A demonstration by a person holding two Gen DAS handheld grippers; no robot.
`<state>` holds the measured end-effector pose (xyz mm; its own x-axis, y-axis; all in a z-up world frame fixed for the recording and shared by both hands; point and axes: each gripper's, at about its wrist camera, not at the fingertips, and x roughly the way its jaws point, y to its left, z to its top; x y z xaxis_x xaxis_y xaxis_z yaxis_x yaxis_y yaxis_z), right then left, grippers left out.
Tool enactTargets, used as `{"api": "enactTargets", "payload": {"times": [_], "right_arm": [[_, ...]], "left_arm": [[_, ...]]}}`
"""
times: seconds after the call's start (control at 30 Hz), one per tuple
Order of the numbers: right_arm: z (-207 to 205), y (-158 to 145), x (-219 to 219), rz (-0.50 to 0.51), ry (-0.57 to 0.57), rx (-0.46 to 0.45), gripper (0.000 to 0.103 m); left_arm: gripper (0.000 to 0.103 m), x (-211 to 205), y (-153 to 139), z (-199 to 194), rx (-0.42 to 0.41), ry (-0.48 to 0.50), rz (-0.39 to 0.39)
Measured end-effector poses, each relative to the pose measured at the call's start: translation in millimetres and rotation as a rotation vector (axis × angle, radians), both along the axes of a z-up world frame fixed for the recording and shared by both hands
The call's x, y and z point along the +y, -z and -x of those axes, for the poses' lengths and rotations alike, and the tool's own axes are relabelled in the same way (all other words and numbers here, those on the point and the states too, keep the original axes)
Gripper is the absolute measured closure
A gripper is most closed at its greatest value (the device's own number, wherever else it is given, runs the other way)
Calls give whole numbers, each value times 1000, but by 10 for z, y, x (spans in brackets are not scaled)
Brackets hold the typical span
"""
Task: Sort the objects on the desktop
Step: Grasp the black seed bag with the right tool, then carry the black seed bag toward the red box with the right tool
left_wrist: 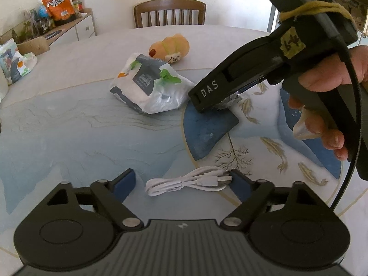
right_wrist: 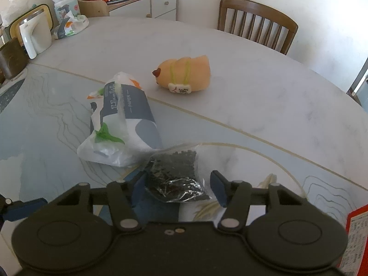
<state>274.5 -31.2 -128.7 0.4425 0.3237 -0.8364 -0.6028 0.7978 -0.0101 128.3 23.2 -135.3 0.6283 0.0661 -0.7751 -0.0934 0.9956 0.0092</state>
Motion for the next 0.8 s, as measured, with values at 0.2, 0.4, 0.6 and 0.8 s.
{"api": "enactTargets", "payload": {"times": [0.2,0.4,0.6,0.8], "right_arm": [[2,-9,-1,-2,1,3,57],[16,-32,-29,-9,18,7,64],[46,-69,-115,-10,39,13,66],[95,-139,-266,-11,65,6,67]], "left_arm": [[28,25,-19,7,-12,0,10],[28,24,-19,13,-12,3,11],[28,48,-30,-3,-7,4,23],[28,29,-56,-10,-7,15,24]]}}
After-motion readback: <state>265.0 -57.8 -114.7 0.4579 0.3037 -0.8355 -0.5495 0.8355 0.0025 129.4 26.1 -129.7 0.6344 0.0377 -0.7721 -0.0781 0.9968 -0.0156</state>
